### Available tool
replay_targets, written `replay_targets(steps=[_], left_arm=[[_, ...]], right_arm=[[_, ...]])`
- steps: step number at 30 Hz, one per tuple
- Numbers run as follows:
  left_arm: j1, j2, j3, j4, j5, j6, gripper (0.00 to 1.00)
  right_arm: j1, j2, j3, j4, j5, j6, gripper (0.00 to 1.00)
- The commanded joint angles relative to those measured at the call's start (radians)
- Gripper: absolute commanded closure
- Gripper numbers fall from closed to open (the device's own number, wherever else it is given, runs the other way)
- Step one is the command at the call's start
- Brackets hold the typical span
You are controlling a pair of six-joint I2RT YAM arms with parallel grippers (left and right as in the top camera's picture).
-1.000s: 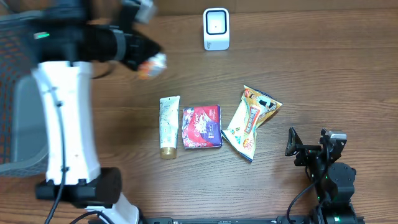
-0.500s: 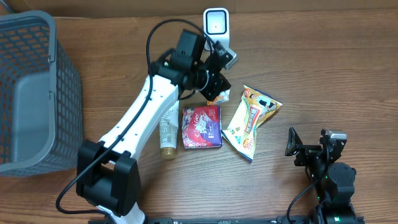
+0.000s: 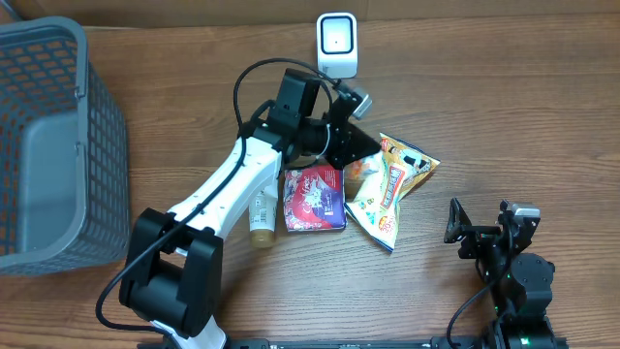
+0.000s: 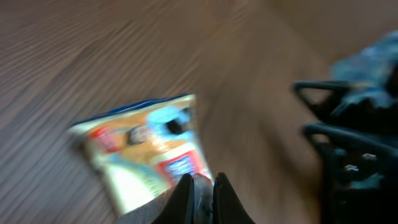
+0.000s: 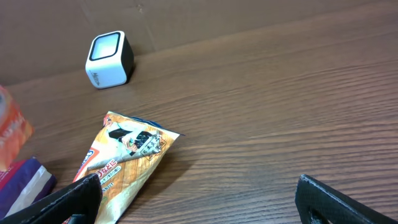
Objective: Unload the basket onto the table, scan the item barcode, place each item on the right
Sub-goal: 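Carry the tissue pack to table center and release it near the snack bag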
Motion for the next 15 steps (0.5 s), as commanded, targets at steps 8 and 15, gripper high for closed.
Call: replay_targets(steps=[8, 15], left_arm=[[-0.005, 0.021, -0.034, 0.031, 0.167, -0.275, 0.96], [-0.005, 0.178, -0.07, 0.031, 0.126, -0.566, 0.96]], right_arm=[[0.005, -0.001, -0.01, 0.013, 0.008, 0.002, 0.0], [0.005, -0.001, -0.01, 0.013, 0.008, 0.002, 0.0]])
